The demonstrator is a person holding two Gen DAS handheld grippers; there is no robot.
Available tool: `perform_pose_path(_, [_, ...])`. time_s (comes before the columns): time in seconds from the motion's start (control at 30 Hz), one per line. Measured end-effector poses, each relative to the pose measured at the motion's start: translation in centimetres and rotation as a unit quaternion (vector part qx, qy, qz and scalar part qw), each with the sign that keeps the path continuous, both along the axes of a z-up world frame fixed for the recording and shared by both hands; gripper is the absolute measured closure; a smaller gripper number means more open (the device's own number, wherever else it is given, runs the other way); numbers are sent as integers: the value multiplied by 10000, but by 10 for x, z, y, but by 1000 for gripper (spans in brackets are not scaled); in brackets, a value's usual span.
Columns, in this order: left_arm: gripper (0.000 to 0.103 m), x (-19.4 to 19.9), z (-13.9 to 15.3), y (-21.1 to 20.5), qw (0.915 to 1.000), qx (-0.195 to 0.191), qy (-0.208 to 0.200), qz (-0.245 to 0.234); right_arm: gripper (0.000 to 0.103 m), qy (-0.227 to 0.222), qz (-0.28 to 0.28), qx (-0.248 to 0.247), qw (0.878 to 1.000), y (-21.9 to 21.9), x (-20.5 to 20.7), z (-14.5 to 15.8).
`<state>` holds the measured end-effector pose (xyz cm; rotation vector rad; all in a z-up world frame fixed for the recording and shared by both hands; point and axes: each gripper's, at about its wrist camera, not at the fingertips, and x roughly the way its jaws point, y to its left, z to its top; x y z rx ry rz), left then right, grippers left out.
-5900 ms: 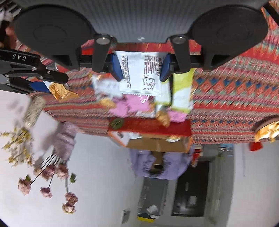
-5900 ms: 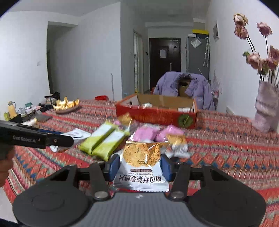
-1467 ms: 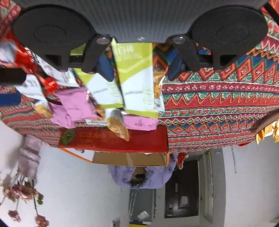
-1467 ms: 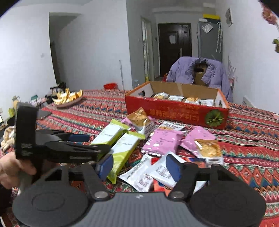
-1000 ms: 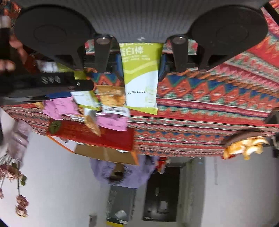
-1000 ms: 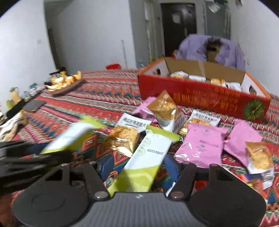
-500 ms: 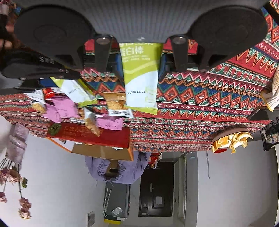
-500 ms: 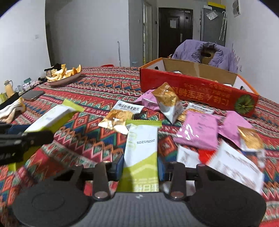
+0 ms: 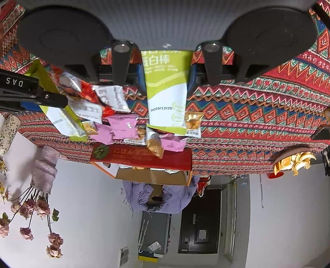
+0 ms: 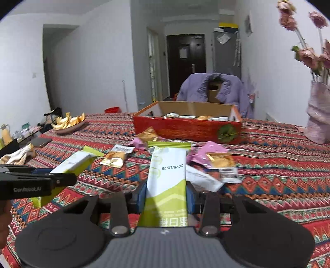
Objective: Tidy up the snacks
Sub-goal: 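Carry both green-and-white bars over the red box and lower them inside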
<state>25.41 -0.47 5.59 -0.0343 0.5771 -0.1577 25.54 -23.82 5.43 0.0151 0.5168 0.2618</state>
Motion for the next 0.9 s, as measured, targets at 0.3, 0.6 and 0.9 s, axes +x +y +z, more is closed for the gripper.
perform_pose_path(0.3, [63, 48, 25, -12, 9996, -62, -88, -248, 65, -207, -29, -159, 9997, -38, 35, 15])
perform_pose_path(0.6, [63, 212, 75, -23, 9995, 131, -46, -277, 65, 68, 201, 237, 9995, -74, 178, 71])
perform_pose_path(0.9, [63, 369, 54, -35, 9977, 86, 624, 236, 65, 736, -195, -477, 9960, -58, 360, 64])
